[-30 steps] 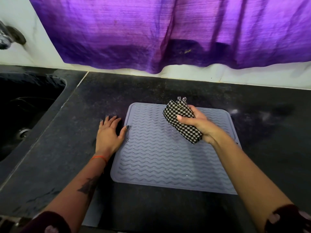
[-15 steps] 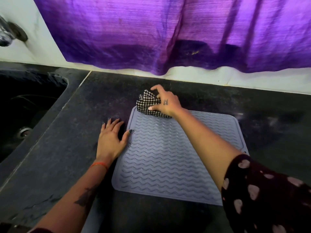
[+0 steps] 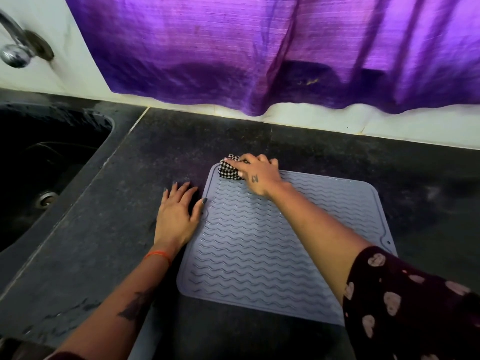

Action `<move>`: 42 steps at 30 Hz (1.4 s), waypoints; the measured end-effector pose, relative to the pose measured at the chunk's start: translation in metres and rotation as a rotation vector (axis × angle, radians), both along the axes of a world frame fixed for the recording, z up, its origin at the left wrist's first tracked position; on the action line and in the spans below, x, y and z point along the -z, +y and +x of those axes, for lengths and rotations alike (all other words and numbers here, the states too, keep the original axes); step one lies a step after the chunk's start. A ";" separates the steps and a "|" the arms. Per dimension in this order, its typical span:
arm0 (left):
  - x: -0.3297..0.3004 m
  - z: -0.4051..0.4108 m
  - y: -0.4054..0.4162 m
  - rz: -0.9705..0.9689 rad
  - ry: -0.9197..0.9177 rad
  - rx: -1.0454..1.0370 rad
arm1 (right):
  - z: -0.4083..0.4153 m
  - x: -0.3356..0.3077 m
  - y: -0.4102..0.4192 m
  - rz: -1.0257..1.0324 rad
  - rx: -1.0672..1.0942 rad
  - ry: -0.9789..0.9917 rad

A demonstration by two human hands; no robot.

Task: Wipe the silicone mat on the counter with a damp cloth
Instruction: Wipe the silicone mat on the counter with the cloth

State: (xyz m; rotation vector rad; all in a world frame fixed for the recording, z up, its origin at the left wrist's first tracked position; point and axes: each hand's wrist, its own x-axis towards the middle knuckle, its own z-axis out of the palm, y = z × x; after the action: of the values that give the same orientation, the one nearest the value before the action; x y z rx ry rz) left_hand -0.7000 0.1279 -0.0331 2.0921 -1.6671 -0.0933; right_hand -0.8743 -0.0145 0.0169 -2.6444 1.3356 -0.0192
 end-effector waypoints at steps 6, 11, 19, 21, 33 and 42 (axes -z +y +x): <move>0.001 0.000 0.000 0.019 -0.020 -0.008 | 0.001 0.022 0.032 -0.056 0.007 -0.063; 0.000 -0.001 0.000 0.026 -0.021 -0.010 | 0.001 0.015 0.025 0.036 -0.008 -0.024; 0.002 0.000 0.000 0.022 -0.020 -0.002 | 0.001 0.028 0.063 -0.043 -0.044 -0.077; 0.001 0.000 0.000 0.021 -0.024 -0.002 | -0.001 0.028 0.060 -0.022 -0.047 -0.071; 0.003 0.002 -0.002 0.033 -0.029 -0.010 | -0.004 0.027 0.079 0.000 -0.093 -0.123; 0.001 0.000 0.000 0.021 -0.006 -0.014 | -0.010 0.022 0.104 -0.001 -0.101 -0.207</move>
State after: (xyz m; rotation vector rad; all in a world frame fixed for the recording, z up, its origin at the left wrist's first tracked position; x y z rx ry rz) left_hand -0.7001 0.1277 -0.0342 2.1208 -1.6618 -0.1012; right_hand -0.8846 0.0898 -0.0047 -2.6227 1.1362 -0.2723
